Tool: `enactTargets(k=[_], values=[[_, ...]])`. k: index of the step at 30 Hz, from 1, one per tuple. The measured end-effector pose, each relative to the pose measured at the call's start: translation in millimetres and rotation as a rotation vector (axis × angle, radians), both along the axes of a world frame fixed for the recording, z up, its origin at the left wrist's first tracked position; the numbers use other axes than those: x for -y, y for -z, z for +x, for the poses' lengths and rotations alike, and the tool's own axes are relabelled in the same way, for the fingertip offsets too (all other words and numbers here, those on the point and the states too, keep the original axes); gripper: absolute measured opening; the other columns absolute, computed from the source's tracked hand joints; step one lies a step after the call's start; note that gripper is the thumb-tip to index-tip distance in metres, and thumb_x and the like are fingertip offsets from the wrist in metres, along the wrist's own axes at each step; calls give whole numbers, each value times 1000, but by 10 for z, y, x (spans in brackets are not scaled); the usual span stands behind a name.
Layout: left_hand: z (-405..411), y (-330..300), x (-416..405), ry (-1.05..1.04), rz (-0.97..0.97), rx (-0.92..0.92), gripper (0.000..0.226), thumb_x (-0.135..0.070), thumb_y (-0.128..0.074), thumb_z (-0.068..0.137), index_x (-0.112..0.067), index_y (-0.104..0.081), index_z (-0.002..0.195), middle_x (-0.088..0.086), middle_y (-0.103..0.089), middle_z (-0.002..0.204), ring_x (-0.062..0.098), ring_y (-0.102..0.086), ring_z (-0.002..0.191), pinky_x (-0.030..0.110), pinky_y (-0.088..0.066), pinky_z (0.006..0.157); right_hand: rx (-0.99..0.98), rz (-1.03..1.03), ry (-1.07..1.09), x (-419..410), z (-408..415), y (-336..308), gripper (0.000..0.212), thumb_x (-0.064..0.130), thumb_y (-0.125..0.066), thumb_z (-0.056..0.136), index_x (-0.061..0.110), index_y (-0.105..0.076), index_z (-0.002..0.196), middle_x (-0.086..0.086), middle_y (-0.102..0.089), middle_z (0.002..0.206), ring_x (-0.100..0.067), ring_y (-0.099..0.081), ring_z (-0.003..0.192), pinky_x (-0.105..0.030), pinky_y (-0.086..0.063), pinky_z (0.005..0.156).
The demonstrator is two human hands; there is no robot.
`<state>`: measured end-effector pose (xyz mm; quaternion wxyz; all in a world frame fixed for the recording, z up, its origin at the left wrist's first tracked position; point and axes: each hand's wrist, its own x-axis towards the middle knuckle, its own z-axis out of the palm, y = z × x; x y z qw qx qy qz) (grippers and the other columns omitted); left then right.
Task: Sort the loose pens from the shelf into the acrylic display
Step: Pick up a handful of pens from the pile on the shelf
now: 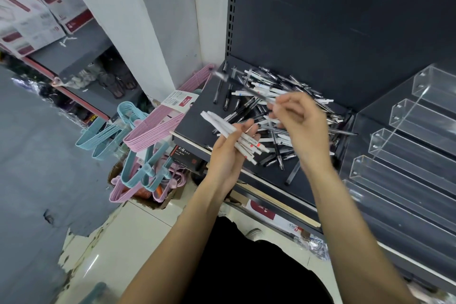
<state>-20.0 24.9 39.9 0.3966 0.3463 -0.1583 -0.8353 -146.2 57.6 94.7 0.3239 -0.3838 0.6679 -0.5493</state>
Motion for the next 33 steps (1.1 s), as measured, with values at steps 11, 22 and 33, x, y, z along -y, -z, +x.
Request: enactTargets(k=[11, 22, 33], values=[[-337, -136, 36, 240, 10, -169, 38, -10, -35, 100, -9, -46, 136, 6, -56, 136, 15, -55, 123, 29, -52, 94, 96, 42, 331, -488, 112, 368, 17, 6, -62, 89, 21, -69, 94, 4, -72, 88, -10, -68, 68, -24, -56, 61], [-854, -218, -440, 635, -142, 157, 25, -16, -42, 100, -8, -63, 110, 2, -72, 101, 13, -69, 94, 23, -56, 75, -412, 211, 355, -1246, -445, 253, 10, 13, -67, 85, 21, -63, 89, 9, -68, 81, -11, -66, 70, -27, -54, 64], [-1846, -369, -1359, 321, -129, 29, 23, -16, -40, 100, -11, -60, 111, -1, -71, 96, 14, -68, 94, 25, -56, 76, -838, 94, 277, -2126, -2225, -302, 6, 20, -67, 86, 15, -68, 89, 2, -68, 84, -13, -59, 74, -25, -48, 70]])
